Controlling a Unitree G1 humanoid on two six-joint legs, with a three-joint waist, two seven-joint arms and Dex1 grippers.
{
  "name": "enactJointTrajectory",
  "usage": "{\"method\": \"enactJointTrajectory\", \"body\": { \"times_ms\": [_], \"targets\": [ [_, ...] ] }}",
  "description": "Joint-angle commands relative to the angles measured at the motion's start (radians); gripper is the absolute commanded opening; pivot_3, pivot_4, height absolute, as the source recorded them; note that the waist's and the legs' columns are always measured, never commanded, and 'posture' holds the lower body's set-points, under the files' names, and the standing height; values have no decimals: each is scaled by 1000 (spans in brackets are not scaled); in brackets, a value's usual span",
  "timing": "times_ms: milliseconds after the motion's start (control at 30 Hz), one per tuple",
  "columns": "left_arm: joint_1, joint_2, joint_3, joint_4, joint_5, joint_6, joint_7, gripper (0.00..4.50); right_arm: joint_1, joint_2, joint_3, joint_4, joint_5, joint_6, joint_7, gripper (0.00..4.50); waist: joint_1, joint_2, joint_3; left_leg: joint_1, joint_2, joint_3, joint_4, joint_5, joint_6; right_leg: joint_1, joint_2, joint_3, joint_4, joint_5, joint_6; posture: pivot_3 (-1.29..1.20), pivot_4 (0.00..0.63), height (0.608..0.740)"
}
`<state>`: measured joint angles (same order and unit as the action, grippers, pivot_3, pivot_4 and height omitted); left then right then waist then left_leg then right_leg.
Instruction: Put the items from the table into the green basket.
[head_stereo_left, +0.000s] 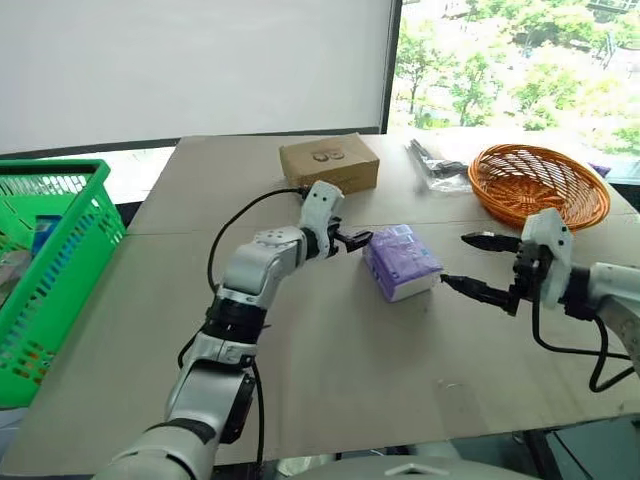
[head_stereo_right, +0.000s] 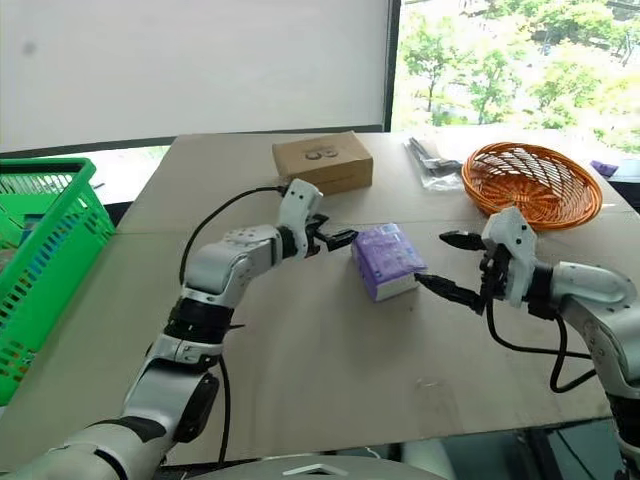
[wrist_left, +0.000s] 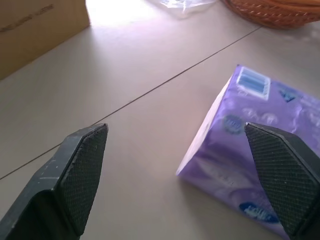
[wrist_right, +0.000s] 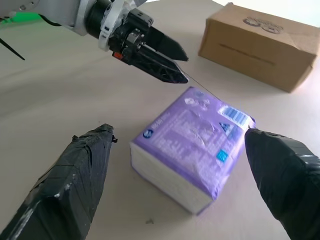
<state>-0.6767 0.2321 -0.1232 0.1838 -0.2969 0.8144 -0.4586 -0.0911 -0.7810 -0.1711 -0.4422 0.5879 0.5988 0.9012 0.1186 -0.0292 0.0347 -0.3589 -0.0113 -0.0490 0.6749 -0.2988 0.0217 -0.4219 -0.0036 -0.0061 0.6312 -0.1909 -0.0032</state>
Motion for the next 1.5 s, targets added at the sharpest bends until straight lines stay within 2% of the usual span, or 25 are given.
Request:
{"method": "enactJointTrajectory", "body": {
  "times_ms": [33, 100, 233, 433, 533, 600, 700, 767, 867, 1067, 1200, 1367, 1500],
  "targets": [
    [-41, -58, 15, 62, 2, -51, 7, 4473, 17, -3, -57, -60, 4, -18, -37, 4500, -26, 2, 1, 2, 0, 1, 0, 0, 0, 3, 0, 0, 0, -1, 1, -1, 0, 740],
    [-44, -77, -7, 95, 22, -57, 4, 4473, 40, -6, -58, -70, -10, -25, -48, 4500, -56, 4, 2, 12, 0, 3, 0, 0, 0, 9, 1, 0, -1, -5, 1, -15, 0, 740],
    [-47, -60, -76, 138, 101, -57, 8, 4473, 66, -6, -60, -88, -16, -31, -57, 4500, -104, 4, 2, 14, 1, 8, -2, 0, 0, 10, 3, 5, 2, -6, 1, -26, 0, 740],
    [-29, -45, -81, 144, 135, 8, 8, 4473, 78, -7, -64, -92, -15, -31, -63, 4500, -126, 5, 2, 18, 2, 14, -2, 0, 0, 10, 4, 14, 6, -6, 2, -26, 0, 740],
    [-11, -39, -79, 137, 134, 29, -5, 3818, 77, -8, -57, -92, -18, -32, -61, 4500, -131, 5, 2, 19, 2, 15, -2, 0, 0, 10, 5, 17, 7, -6, 2, -26, 0, 740],
    [-1, -33, -78, 118, 125, 50, -18, 3048, 71, -11, -52, -92, -18, -30, -57, 4500, -133, 5, 2, 20, 2, 16, -3, 0, 0, 10, 5, 20, 7, -6, 3, -21, 0, 740],
    [7, -33, -61, 98, 112, 82, -19, 1606, 58, -21, -43, -89, -24, -31, -47, 4500, -132, 5, 2, 22, 2, 16, -4, 0, 0, 10, 5, 22, 7, -7, 3, -11, 0, 740],
    [12, -31, -53, 89, 111, 89, -23, 880, 44, -21, -38, -88, -21, -27, -45, 4500, -132, 5, 2, 22, 2, 16, -4, 0, 0, 10, 5, 22, 7, -7, 3, -11, 0, 740],
    [17, -34, -42, 80, 109, 86, -25, 309, 19, -15, -28, -87, -12, -19, -46, 4500, -132, 5, 2, 23, 2, 16, -5, 0, 0, 10, 5, 22, 7, -7, 4, -5, 0, 740],
    [-8, -55, 53, 43, 81, 22, 11, 272, -60, 29, -19, -101, 70, 22, -66, 4500, -130, 5, 3, 23, 2, 16, -6, 0, 0, 10, 5, 23, 7, -7, 4, 14, 0, 740],
    [-88, 9, 169, -30, 65, 50, 65, 272, -150, 74, -6, -104, 158, 73, -88, 4500, -132, 5, 8, 23, 2, 16, -5, 0, 0, 8, 6, 24, 9, -5, 7, 42, 0, 740],
    [-169, 203, 267, -127, 90, 90, 113, 272, -242, 122, 44, -69, 186, 93, -95, 4500, -127, 2, 12, 25, 5, 14, -6, 0, 0, 7, 9, 22, 10, -5, 7, 115, 0, 740],
    [-199, 433, 371, -159, 136, 102, 140, 272, -348, 187, 108, -33, 200, 92, -81, 4500, -116, 3, 14, 26, 5, 15, -8, 0, 0, 6, 7, 24, 9, -5, 6, 162, 0, 740]
  ]
}}
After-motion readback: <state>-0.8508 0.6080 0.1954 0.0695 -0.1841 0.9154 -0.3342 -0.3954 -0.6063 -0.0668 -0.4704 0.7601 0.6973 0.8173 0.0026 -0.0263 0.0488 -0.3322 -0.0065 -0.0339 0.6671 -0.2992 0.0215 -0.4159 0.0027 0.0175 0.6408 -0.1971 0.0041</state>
